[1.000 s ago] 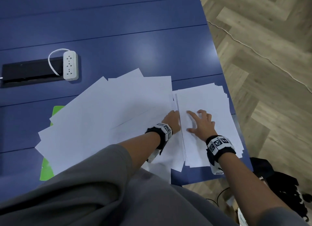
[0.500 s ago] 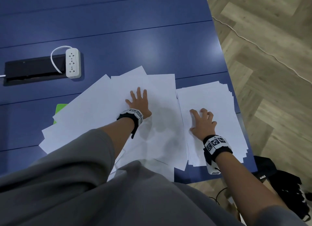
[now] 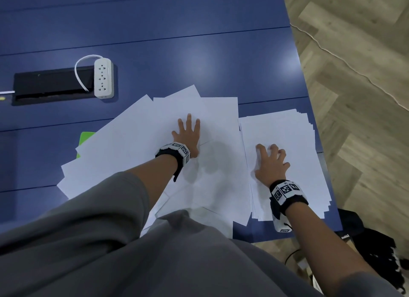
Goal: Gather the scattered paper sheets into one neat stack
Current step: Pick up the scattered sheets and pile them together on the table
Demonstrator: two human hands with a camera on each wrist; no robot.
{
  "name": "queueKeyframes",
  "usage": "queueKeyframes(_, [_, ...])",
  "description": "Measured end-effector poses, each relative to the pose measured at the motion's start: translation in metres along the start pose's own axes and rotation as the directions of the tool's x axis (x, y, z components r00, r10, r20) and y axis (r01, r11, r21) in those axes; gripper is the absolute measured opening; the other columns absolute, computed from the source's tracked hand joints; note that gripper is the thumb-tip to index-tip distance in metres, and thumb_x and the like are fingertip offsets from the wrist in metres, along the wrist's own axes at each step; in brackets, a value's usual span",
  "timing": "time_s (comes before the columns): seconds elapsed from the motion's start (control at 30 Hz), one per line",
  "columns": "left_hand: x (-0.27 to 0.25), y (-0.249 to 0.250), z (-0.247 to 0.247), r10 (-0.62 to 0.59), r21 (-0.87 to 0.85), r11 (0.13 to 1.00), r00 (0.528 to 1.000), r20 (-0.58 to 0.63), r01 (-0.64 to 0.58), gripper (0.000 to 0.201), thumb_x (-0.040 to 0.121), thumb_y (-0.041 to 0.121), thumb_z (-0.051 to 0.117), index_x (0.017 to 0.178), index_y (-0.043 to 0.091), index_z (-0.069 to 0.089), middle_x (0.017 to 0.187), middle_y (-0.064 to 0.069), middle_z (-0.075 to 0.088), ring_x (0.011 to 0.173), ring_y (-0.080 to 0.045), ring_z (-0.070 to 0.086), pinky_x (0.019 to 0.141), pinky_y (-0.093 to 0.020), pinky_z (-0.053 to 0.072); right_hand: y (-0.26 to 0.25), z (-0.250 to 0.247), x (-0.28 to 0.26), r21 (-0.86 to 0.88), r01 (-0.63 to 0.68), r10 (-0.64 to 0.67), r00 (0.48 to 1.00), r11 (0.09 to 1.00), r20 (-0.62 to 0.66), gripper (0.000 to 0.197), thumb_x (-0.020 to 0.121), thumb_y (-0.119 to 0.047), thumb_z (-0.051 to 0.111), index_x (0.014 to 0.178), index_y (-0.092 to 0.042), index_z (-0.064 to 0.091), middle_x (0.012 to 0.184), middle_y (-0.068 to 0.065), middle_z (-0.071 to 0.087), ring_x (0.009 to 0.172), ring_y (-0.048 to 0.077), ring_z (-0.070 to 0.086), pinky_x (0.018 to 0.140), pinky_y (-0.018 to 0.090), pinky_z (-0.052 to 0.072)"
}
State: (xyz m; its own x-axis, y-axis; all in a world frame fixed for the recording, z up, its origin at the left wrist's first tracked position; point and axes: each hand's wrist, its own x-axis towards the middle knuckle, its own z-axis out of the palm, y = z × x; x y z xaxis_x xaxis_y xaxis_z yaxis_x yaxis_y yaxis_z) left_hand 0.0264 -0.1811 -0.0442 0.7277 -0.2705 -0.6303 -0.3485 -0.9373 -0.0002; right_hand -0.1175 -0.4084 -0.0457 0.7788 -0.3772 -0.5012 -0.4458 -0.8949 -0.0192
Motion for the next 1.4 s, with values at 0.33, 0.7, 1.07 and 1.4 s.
queueKeyframes(0.33, [-0.003,-0.014,0.000,-0.019,-0.139,0.990,0.965,-0.260,-0.018,0.080,0.073,-0.009,0.051,0.145,0.012,0.021,0.144,-0.008,0.029,0.124,-0.035,0.034,0.078,-0.041,0.049,-0.001,-0.003,-0.001,0.049,-0.015,0.014,0.999,0.999,0.031,0.071,0.071,-0.020,0.065,0.131,-0.034,0.029,0.135,0.007,0.021,0.125,0.036,0.021,0.088,0.051,0.040])
queueKeyframes(0.7, [-0.043,-0.052,-0.045,-0.292,-0.789,0.589,0.864,-0.411,-0.176,0.010,0.073,0.012,0.054,0.083,0.009,0.053,0.077,-0.008,0.056,0.070,-0.027,0.048,0.056,-0.027,0.036,-0.071,-0.022,-0.016,0.188,0.240,-0.227,0.970,0.952,-0.090,0.058,0.078,-0.014,0.062,0.133,-0.019,0.045,0.137,0.008,0.030,0.130,0.026,0.027,0.100,0.044,0.024])
queueKeyframes(1.07, [-0.088,-0.145,-0.054,-0.516,-0.910,-0.091,0.801,-0.304,-0.404,0.026,0.094,0.005,0.045,0.114,0.017,0.057,0.112,0.001,0.065,0.098,-0.013,0.063,0.082,-0.023,0.052,-0.140,0.049,-0.090,-0.152,0.621,-0.600,0.783,0.769,0.164,0.101,0.070,-0.057,0.070,0.149,-0.016,0.021,0.158,0.016,0.009,0.146,0.038,0.000,0.107,0.063,0.018])
queueKeyframes(1.4, [-0.103,-0.190,0.035,-0.562,-0.993,-0.013,0.822,-0.090,-0.118,0.034,0.088,0.009,0.045,0.118,0.014,0.062,0.113,-0.007,0.066,0.100,-0.027,0.062,0.090,-0.039,0.051,-0.155,0.064,-0.110,-0.292,0.530,-0.485,0.847,0.796,0.215,0.062,0.055,-0.038,0.073,0.108,-0.009,0.063,0.137,0.028,0.045,0.134,0.055,0.026,0.088,0.071,0.036])
